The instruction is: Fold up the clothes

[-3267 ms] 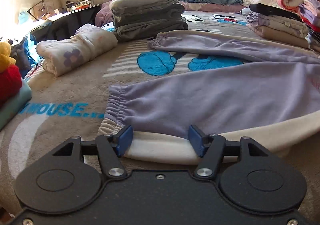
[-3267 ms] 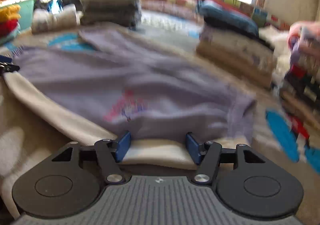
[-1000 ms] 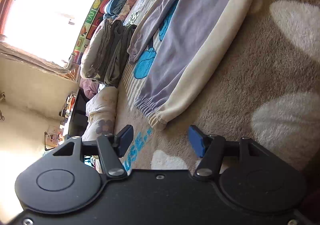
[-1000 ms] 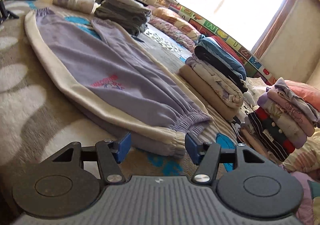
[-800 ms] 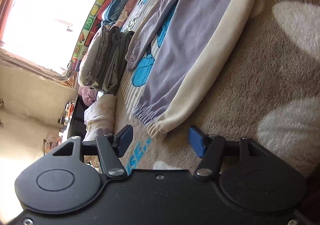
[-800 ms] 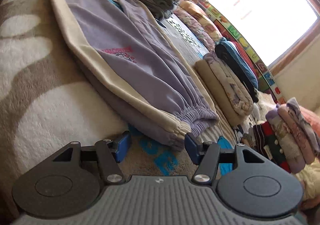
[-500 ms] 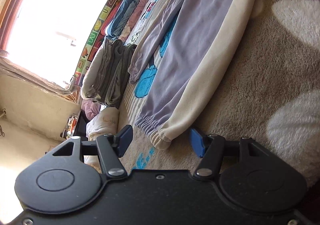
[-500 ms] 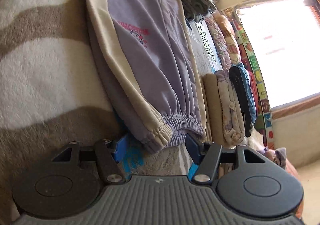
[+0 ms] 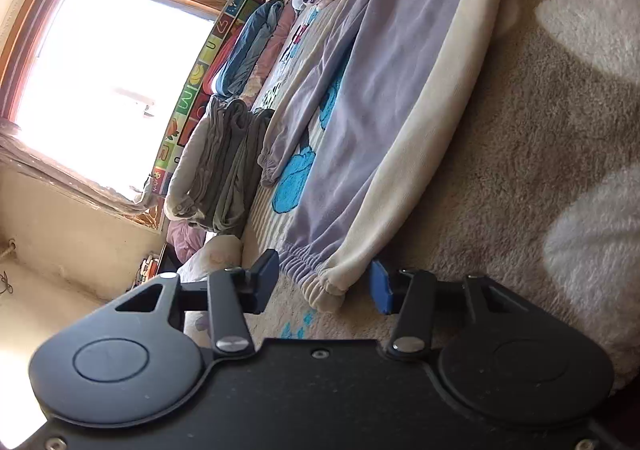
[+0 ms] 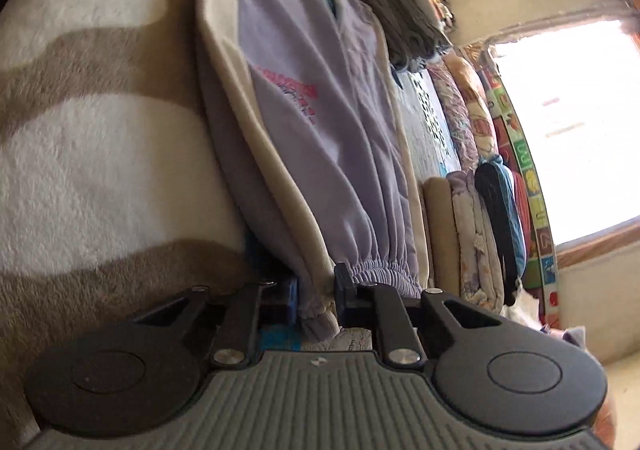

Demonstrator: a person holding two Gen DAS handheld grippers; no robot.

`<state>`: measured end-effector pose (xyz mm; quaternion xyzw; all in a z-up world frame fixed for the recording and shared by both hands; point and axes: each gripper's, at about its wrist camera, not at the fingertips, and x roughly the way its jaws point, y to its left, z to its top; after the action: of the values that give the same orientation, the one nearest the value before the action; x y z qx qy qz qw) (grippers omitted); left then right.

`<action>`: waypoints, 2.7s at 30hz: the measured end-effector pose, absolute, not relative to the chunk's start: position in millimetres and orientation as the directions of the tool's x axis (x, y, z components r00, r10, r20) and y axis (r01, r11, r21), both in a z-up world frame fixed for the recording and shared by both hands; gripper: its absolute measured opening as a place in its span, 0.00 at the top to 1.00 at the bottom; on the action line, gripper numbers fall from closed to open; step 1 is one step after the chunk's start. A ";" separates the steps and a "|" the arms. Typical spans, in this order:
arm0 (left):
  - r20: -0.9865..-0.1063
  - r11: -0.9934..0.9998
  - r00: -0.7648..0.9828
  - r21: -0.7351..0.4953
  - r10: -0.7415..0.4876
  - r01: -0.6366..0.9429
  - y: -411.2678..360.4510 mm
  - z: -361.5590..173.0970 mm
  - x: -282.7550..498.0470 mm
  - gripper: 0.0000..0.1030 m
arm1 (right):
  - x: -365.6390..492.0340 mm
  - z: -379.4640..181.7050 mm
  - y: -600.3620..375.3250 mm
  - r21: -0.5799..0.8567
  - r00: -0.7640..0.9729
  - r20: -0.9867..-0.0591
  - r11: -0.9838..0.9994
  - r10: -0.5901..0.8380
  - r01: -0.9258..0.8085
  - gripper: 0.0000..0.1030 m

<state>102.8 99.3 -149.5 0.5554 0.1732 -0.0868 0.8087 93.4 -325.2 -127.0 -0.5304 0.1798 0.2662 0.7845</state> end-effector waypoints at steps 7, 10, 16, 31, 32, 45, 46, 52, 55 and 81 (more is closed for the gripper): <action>-0.392 0.607 0.919 0.740 0.040 0.289 105.9 -109.0 127.7 0.89 | 119.0 -84.2 -351.5 -0.499 0.802 -0.529 0.662 0.278 -0.559 0.84; -0.400 0.710 0.916 0.654 0.030 0.262 109.5 -88.7 146.4 0.90 | 141.2 -75.5 -360.3 -0.395 0.820 -0.497 0.768 0.283 -0.504 0.85; -0.422 0.828 0.906 0.520 0.035 0.210 108.2 -57.8 213.6 0.91 | 177.6 -75.9 -373.5 -0.194 0.861 -0.442 0.910 0.252 -0.367 0.86; -0.505 0.872 0.859 0.454 0.082 0.184 79.8 -35.8 339.7 0.91 | 240.4 -85.5 -400.4 0.007 0.845 -0.452 0.948 0.286 -0.317 0.89; -0.514 0.877 0.854 0.446 0.085 0.181 79.9 -35.9 346.7 0.91 | 245.4 -85.4 -402.7 0.031 0.842 -0.452 0.948 0.295 -0.315 0.89; -0.619 0.913 0.781 0.365 0.090 0.184 72.3 -50.8 417.7 0.91 | 285.8 -96.4 -412.4 0.133 0.801 -0.510 0.949 0.313 -0.286 0.89; -0.625 0.915 0.776 0.360 0.090 0.184 72.1 -51.7 421.5 0.91 | 287.8 -97.6 -412.8 0.141 0.800 -0.511 0.949 0.315 -0.283 0.89; -0.652 0.937 0.751 0.319 0.106 0.144 75.8 -58.9 443.0 0.69 | 296.6 -105.6 -414.6 0.182 0.808 -0.508 0.954 0.299 -0.238 0.87; -0.618 0.984 0.779 0.175 0.106 0.005 100.0 -47.3 433.2 0.56 | 300.0 -110.0 -414.9 0.193 0.820 -0.509 0.964 0.259 -0.185 0.67; -0.563 0.981 0.805 0.147 0.188 -0.126 108.8 -73.1 390.1 0.76 | 294.2 -124.9 -419.1 0.230 0.799 -0.560 0.968 0.218 -0.103 0.45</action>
<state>390.1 108.8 -73.1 0.0515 0.3011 0.0827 0.9486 294.2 -419.1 -124.9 0.0943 0.3051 0.0853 0.9438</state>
